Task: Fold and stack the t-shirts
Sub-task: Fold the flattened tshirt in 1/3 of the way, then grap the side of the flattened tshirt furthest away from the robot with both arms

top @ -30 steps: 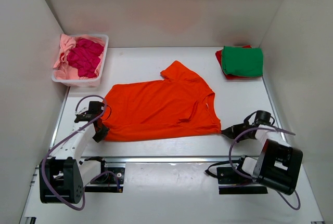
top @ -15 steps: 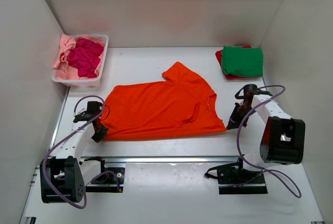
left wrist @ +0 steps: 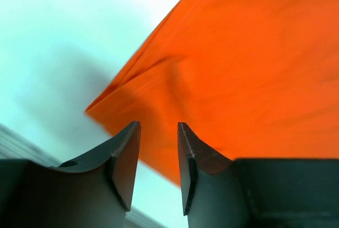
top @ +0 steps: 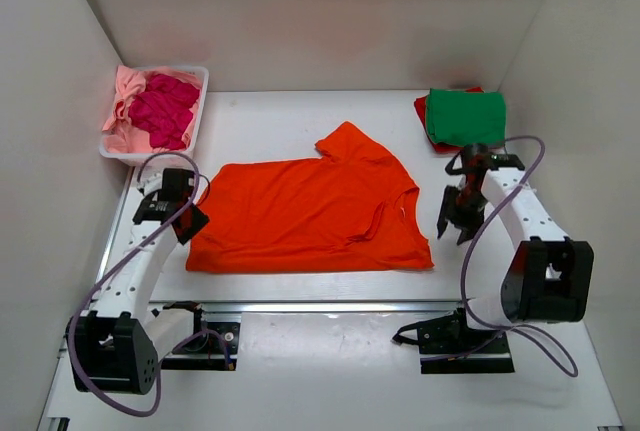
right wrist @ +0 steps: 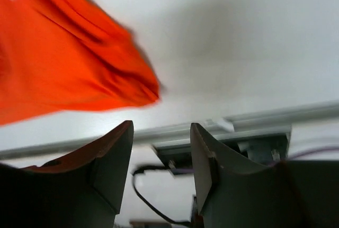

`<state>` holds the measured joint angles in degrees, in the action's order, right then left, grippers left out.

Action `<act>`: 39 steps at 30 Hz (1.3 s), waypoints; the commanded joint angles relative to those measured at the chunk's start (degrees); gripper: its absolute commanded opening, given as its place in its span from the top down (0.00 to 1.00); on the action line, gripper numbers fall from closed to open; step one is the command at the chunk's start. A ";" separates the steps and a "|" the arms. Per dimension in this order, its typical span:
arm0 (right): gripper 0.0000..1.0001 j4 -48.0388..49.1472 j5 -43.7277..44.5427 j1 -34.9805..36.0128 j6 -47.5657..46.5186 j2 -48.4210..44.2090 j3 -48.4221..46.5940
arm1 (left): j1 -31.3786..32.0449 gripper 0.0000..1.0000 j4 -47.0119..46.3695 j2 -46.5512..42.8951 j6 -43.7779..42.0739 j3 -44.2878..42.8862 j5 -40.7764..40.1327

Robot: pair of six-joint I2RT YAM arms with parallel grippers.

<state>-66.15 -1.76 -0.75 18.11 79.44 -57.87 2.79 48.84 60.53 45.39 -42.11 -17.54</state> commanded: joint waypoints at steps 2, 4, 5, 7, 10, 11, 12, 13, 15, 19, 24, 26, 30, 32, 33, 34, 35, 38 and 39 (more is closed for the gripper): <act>0.57 5.58 -4.37 0.49 -2.46 4.83 -10.15 | 0.55 0.54 -1.90 -0.86 0.05 -8.15 -2.41; 0.58 11.98 -10.18 0.40 -2.38 8.52 -13.40 | 0.73 0.54 -3.48 -0.15 -0.91 -9.92 -2.85; 0.59 13.75 -11.32 1.45 -2.38 10.98 -14.28 | 0.64 0.54 -5.31 1.50 -1.96 -10.79 -2.94; 0.58 16.40 -11.60 3.56 -2.38 15.90 -18.92 | 0.47 0.54 -7.60 4.06 -5.56 -11.42 -4.33; 0.59 17.89 -11.78 5.58 -1.85 23.38 -25.78 | -0.23 0.51 -11.56 10.91 -9.25 -13.44 -5.84; 0.59 18.94 -12.04 6.02 -1.94 24.87 -27.98 | -0.41 0.48 -14.10 13.45 -9.78 -13.61 -5.66; 0.59 19.21 -12.91 6.72 -1.85 26.71 -29.05 | -0.07 0.46 -15.34 15.39 -10.92 -13.18 -5.92; 0.59 19.91 -13.79 7.17 -1.41 28.65 -30.97 | 0.11 0.44 -18.05 17.06 -10.93 -13.18 -6.01; 0.59 20.71 -15.19 8.48 -2.11 31.55 -33.88 | -0.15 0.43 -20.62 20.22 -9.98 -13.52 -6.71; 0.58 20.36 -15.47 11.21 -2.73 38.84 -40.48 | -0.59 0.43 -24.57 29.88 -12.59 -18.52 -6.10; 0.58 21.77 -14.06 10.69 -2.73 42.81 -40.31 | 0.46 0.43 -27.83 37.01 -15.33 -24.51 -6.37; 0.58 22.64 -11.53 9.20 -2.38 43.52 -38.91 | 0.38 0.43 -28.97 38.69 -15.59 -25.83 -6.19; 0.59 19.84 -5.55 5.68 -1.32 43.43 -36.71 | -0.42 0.42 -30.55 38.96 -15.76 -25.57 -6.01; 0.59 18.78 -2.12 3.75 -1.32 41.42 -34.70 | -0.85 0.41 -30.82 38.79 -16.20 -26.53 -6.28; 0.59 19.13 -1.93 2.52 -1.67 40.80 -33.20 | -0.68 0.42 -31.34 38.87 -17.25 -26.97 -6.28; 0.58 19.13 -1.67 2.60 -1.76 39.66 -32.41 | -0.42 0.42 -31.52 39.57 -18.83 -27.50 -6.37; 0.59 19.74 -2.36 1.73 -2.28 38.70 -31.09 | 0.11 0.42 -31.79 40.10 -19.89 -28.02 -6.80; 0.59 19.83 -2.46 1.37 -2.72 37.72 -29.93 | 1.08 0.41 -31.61 42.12 -21.39 -28.65 -7.24; 0.59 19.31 -2.29 1.37 -3.08 37.81 -29.94 | 0.73 0.40 -31.96 42.99 -20.52 -28.56 -4.81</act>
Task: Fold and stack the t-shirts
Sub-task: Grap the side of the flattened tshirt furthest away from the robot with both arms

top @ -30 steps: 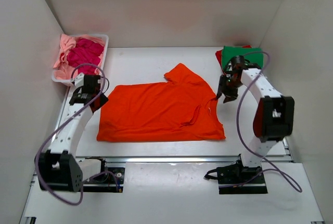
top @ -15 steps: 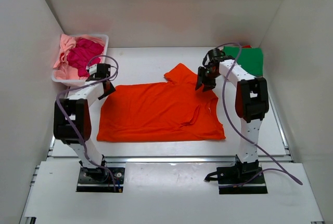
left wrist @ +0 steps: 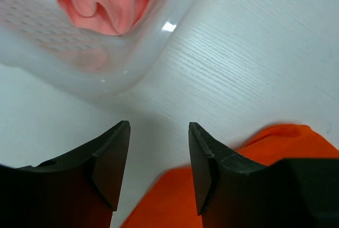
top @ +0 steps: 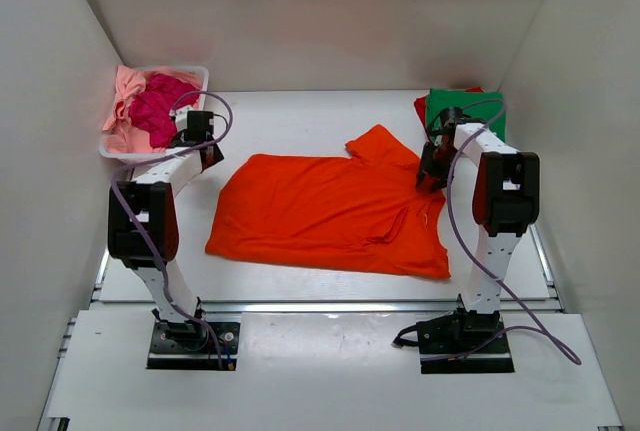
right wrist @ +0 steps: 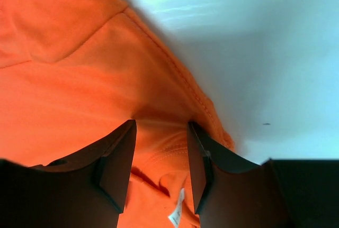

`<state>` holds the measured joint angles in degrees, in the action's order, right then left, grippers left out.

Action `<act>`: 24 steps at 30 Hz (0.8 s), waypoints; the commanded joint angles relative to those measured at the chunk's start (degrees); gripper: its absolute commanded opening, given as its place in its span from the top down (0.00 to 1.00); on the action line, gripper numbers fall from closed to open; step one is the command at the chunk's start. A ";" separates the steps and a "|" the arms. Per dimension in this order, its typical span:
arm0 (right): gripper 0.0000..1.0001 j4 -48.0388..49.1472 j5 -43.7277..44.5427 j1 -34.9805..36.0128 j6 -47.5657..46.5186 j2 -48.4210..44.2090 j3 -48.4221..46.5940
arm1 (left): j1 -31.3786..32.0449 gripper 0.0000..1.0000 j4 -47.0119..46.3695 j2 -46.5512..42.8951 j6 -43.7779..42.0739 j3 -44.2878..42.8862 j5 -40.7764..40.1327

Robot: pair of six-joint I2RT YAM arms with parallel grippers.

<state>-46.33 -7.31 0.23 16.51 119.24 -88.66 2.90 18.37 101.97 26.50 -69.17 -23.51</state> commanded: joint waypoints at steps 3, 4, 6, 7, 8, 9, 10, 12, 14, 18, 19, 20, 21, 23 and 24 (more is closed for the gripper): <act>0.59 -0.52 2.92 1.26 -1.66 -1.47 1.12 | -0.34 0.42 0.95 4.62 2.31 -3.33 9.50; 0.59 -0.35 2.74 1.44 -1.49 -1.55 0.78 | -0.78 0.42 3.05 5.86 3.20 -4.39 11.19; 0.59 -0.08 1.87 2.05 -1.48 -1.55 0.34 | -0.88 0.44 5.97 9.37 6.70 -7.81 17.41; 0.59 -0.60 2.12 2.32 -1.57 -1.12 0.16 | -0.96 0.44 7.45 10.78 8.64 -9.13 19.44; 0.59 -0.35 1.78 2.67 -1.75 -1.12 0.07 | -0.88 0.44 7.90 11.40 9.79 -9.75 20.60; 0.59 -0.52 1.86 2.84 -1.23 -1.03 0.16 | -1.14 0.41 8.52 12.19 11.80 -10.19 22.52; 0.59 -0.35 1.34 2.93 -1.74 -0.77 -0.19 | -1.31 0.40 8.44 13.24 14.08 -10.98 24.45; 0.59 -0.34 1.51 3.28 -1.75 -0.94 -0.19 | -1.58 0.39 7.65 15.18 16.98 -11.07 28.49; 0.59 -0.52 1.16 3.19 -1.49 -1.29 -0.02 | -0.79 0.40 7.82 16.41 18.15 -11.78 30.36; 0.60 -0.34 0.54 1.53 -1.22 -2.08 0.60 | 1.06 0.50 6.16 16.33 17.88 -11.61 32.63; 0.59 0.00 0.28 1.62 -1.48 -2.26 1.29 | 1.23 0.50 5.89 16.33 19.28 -11.17 34.30; 0.60 0.18 0.37 1.01 -1.40 -2.35 1.21 | 1.41 0.50 5.19 16.15 19.64 -10.82 35.10; 0.60 -0.16 0.28 0.91 -1.40 -2.78 1.04 | 1.58 0.45 5.10 15.54 19.90 -9.77 36.07; 0.59 0.36 -0.07 0.83 -1.48 -2.79 1.21 | 1.94 0.39 5.27 14.84 19.73 -9.50 36.34; 0.59 0.36 -0.07 1.00 -1.22 -2.87 1.21 | 2.11 0.39 4.23 14.66 19.47 -8.89 36.95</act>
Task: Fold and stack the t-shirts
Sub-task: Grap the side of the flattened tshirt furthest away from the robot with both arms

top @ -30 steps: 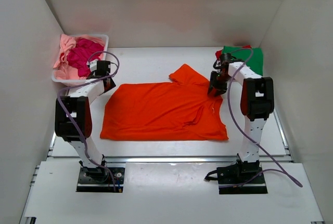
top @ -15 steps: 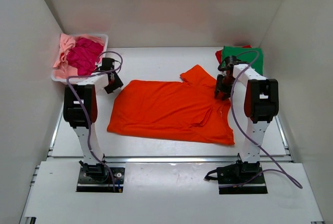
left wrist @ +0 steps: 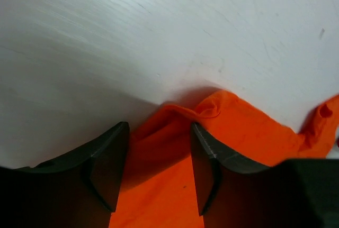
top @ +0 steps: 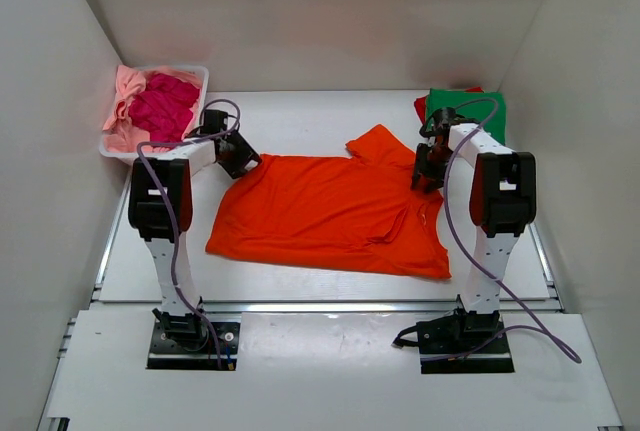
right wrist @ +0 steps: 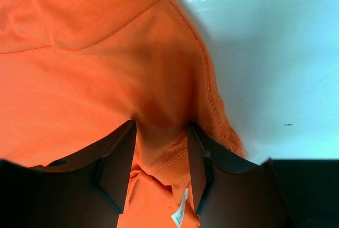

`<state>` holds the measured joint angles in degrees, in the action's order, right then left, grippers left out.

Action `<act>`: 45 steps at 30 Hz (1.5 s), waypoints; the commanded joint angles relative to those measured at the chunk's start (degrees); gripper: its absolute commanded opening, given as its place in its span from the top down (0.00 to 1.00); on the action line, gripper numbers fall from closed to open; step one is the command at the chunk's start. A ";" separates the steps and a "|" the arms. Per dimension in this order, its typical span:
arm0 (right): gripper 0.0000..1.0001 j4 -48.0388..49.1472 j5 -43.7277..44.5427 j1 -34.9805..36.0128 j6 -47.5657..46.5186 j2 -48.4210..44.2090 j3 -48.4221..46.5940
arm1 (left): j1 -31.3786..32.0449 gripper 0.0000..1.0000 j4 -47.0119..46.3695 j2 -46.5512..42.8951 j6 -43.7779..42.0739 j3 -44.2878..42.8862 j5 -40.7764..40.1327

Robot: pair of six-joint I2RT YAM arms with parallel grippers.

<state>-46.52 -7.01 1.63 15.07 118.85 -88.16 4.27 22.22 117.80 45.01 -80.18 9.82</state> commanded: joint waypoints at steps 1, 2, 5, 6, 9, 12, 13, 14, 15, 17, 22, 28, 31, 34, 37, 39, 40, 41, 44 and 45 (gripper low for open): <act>0.59 0.29 -0.64 -0.66 -0.04 -2.57 0.62 | 0.82 0.39 -1.11 -1.86 1.56 3.79 4.49; 0.59 0.64 -0.47 -0.40 0.39 -2.65 0.88 | 0.74 0.39 -1.65 -2.39 2.35 4.59 5.20; 0.59 0.38 -0.81 -0.22 -0.04 -2.39 0.89 | 1.17 0.59 -3.23 -3.71 2.36 5.04 7.22; 0.59 0.90 -0.90 -0.14 0.22 -2.57 1.06 | 1.52 0.70 -2.54 -3.80 1.92 4.86 7.14; 0.59 0.91 -0.82 -0.57 0.22 -2.83 1.15 | 2.58 0.87 -1.13 -5.46 0.60 3.54 7.49; 0.59 0.91 -1.26 -0.66 0.31 -2.92 1.41 | 5.12 0.91 0.45 -9.95 -1.24 3.80 2.58; 0.58 0.82 -1.26 -0.57 0.22 -2.83 1.32 | 6.26 0.91 0.46 -12.22 -1.94 4.76 -0.22; 0.58 1.08 -1.34 -0.66 0.05 -2.92 1.32 | 6.88 0.91 0.55 -14.33 -2.21 5.47 -2.77; 0.59 1.26 -1.52 -0.57 0.05 -2.92 1.67 | 7.93 0.91 0.37 -15.39 -2.91 5.91 -5.23; 0.59 1.08 -1.70 -0.31 -0.04 -2.74 1.41 | 10.30 0.89 -0.07 -18.99 -4.06 8.28 -7.54; 0.59 1.08 -1.87 -0.40 0.14 -2.48 1.32 | 14.79 0.80 1.07 -23.75 -5.20 15.31 -9.73; 0.59 1.43 -2.31 -0.75 0.57 -2.75 1.32 | 14.63 0.60 3.53 -30.95 -6.08 25.86 -17.79; 0.59 1.43 -2.14 -0.92 0.05 -2.75 1.50 | 13.66 0.59 3.10 -37.88 -8.70 28.58 -25.54; 0.59 1.52 -2.31 -0.49 0.14 -2.74 1.85 | 10.32 0.56 -3.04 -41.85 -10.73 31.22 -25.13; 0.59 1.26 -2.31 -0.04 0.31 -2.57 1.06 | 7.77 0.53 -5.43 -39.77 -11.27 28.87 -18.71; 0.59 0.82 -2.05 0.30 0.40 -1.96 0.89 | 8.29 0.49 -4.64 -36.96 -9.52 26.31 -15.63; 0.59 0.82 -1.96 0.57 0.57 -2.30 0.71 | 8.47 0.49 -4.55 -35.81 -7.07 25.00 -14.15; 0.58 1.17 -1.87 0.48 0.57 -2.30 0.62 | 9.08 0.49 -3.59 -33.19 -4.61 23.07 -11.70; 0.59 0.82 -2.22 0.83 0.58 -2.04 0.88 | 11.01 0.53 0.45 -27.47 -1.95 17.62 -8.51; 0.59 1.08 -2.22 0.66 1.10 -2.56 1.15 | 12.06 0.54 0.37 -26.92 -1.51 17.17 -8.25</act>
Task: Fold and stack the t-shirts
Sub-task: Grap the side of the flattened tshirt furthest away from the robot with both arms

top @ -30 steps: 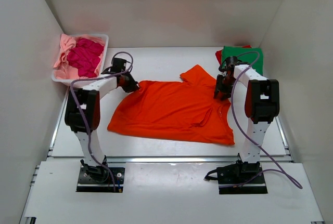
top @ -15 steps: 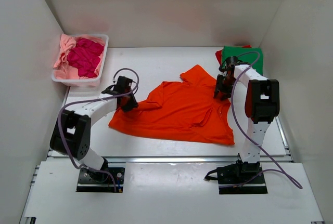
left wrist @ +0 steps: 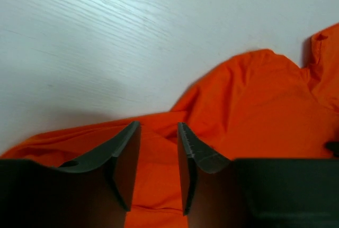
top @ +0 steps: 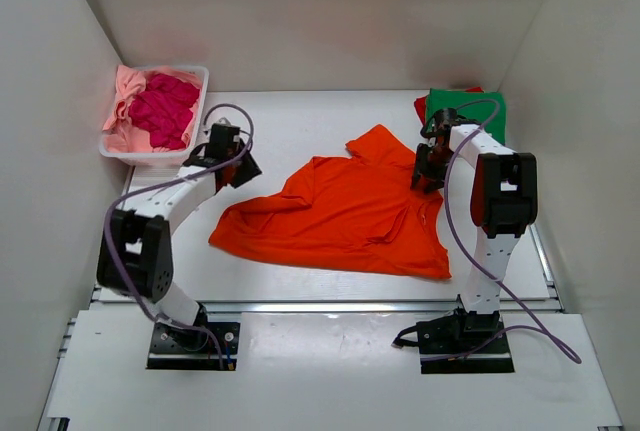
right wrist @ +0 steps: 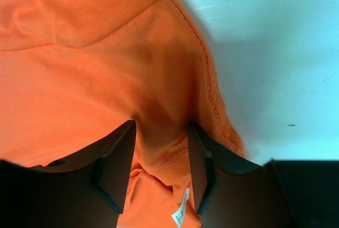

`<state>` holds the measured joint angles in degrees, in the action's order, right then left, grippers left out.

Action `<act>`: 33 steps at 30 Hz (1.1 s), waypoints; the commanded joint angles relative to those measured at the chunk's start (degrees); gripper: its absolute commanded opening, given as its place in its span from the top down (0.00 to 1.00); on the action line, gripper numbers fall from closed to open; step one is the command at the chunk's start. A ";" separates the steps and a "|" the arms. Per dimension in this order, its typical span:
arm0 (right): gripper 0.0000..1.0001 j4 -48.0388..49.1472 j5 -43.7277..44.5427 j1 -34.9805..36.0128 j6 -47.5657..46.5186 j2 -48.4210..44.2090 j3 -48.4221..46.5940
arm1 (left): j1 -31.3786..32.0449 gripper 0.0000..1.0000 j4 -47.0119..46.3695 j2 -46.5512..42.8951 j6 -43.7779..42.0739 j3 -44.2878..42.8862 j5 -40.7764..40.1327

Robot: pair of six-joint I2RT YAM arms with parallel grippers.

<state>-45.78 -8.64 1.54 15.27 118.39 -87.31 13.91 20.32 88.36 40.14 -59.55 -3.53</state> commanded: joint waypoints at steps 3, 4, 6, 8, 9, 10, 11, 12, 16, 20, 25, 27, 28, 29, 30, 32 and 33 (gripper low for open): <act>0.59 0.25 -0.32 0.83 0.47 -2.55 0.48 | 4.19 0.61 2.10 5.07 5.99 -6.01 6.77; 0.59 0.25 -0.32 0.66 0.64 -2.46 0.91 | 4.63 0.64 2.44 6.12 6.70 -6.28 7.13; 0.59 0.43 -0.23 0.66 0.73 -2.54 0.91 | 4.98 0.70 4.28 7.61 6.88 -7.94 8.01; 0.59 0.34 -0.15 0.66 0.90 -2.72 0.82 | 5.24 0.71 5.17 8.23 6.62 -8.56 8.89; 0.59 0.08 -0.06 0.83 0.82 -2.55 0.82 | 5.25 0.69 5.43 8.32 6.53 -8.30 9.67; 0.58 0.51 0.03 0.48 0.82 -2.55 1.00 | 4.90 0.67 5.52 8.41 6.96 -8.39 10.73; 0.58 0.52 0.21 0.65 0.90 -2.55 0.91 | 4.90 0.66 5.87 8.58 7.32 -8.04 11.08; 0.59 0.43 -0.14 0.92 1.08 -2.55 1.00 | 4.98 0.65 6.48 9.37 7.23 -8.30 11.26; 0.59 0.52 0.03 0.75 1.08 -2.72 1.09 | 5.86 0.60 7.37 10.96 7.06 -9.62 11.35; 0.59 0.52 -0.14 0.66 1.08 -2.72 0.91 | 6.57 0.56 8.07 12.89 6.62 -11.20 10.65; 0.59 0.60 -0.15 0.66 1.08 -2.64 1.09 | 6.74 0.56 8.77 14.82 6.53 -12.60 9.07; 0.59 0.69 -0.41 0.57 0.99 -2.55 0.91 | 6.65 0.56 9.48 15.00 6.44 -12.96 8.37; 0.59 0.60 -0.06 0.48 0.99 -2.20 1.00 | 6.74 0.57 9.65 14.74 6.44 -12.61 8.54; 0.58 0.60 -0.32 0.39 0.99 -2.63 0.74 | 6.66 0.56 9.65 14.74 6.62 -12.43 8.02; 0.59 0.86 -0.06 0.13 1.08 -2.64 1.00 | 6.57 0.56 9.83 14.65 6.53 -12.17 7.93; 0.59 0.60 -0.41 0.22 1.26 -2.64 1.00 | 6.83 0.56 9.83 15.00 6.53 -11.73 7.75; 0.59 0.78 -0.15 0.39 1.00 -2.20 1.00 | 6.48 0.55 10.00 15.26 6.70 -11.56 7.66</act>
<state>-45.50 -8.64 1.85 16.05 117.97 -86.67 20.49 29.65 104.16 46.81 -70.15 5.32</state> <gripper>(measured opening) 0.412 0.447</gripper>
